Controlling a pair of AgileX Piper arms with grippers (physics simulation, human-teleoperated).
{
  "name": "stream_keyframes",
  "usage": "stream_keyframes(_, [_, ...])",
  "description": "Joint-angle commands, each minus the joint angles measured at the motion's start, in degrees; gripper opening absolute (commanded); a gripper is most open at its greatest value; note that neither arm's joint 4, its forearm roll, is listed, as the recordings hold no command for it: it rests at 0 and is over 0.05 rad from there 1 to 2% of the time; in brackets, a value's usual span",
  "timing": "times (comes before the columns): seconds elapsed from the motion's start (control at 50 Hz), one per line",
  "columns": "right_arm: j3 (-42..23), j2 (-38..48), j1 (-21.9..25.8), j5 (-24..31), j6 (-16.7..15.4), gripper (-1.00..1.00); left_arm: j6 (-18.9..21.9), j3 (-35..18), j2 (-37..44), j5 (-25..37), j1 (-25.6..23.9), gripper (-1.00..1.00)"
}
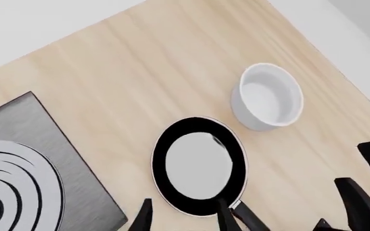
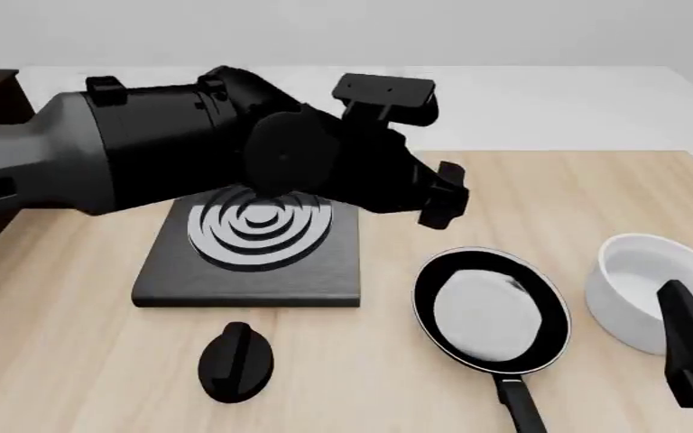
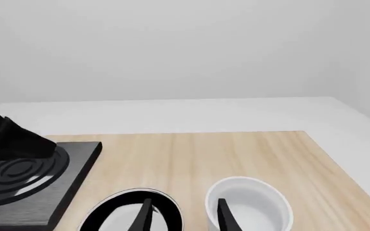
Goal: Put the frying pan under the cabinet shelf.
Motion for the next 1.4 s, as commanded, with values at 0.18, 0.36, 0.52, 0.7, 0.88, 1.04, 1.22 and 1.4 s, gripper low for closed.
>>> stream_keyframes(0.18, [0.0,-0.1,0.0,0.2,0.0,1.0,-10.5,7.5,0.7,-8.7,-8.8,1.0])
stream_keyframes(0.36, [0.0,-0.1,0.0,0.2,0.0,1.0,-16.1,12.0,-0.2,-12.8,-10.9,1.0])
stream_keyframes(0.52, [0.0,-0.2,0.0,0.2,0.0,1.0,-20.0,16.7,-0.1,-17.6,-12.8,1.0])
stream_keyframes(0.7, [0.0,-0.2,0.0,0.2,0.0,1.0,-24.7,20.4,-0.8,-21.3,-15.6,1.0])
stream_keyframes(0.88, [0.0,-0.1,0.0,0.2,0.0,1.0,-28.7,23.3,0.1,-26.0,-19.0,1.0])
stream_keyframes(1.04, [0.0,-0.1,0.0,0.2,0.0,1.0,-31.2,24.6,0.6,-29.5,-21.3,1.0])
stream_keyframes(1.22, [0.0,-0.1,0.0,0.2,0.0,1.0,-32.8,25.2,2.6,-32.1,-20.0,1.0])
stream_keyframes(1.4, [0.0,-0.1,0.0,0.2,0.0,1.0,-34.7,26.6,4.1,-35.9,-19.9,1.0])
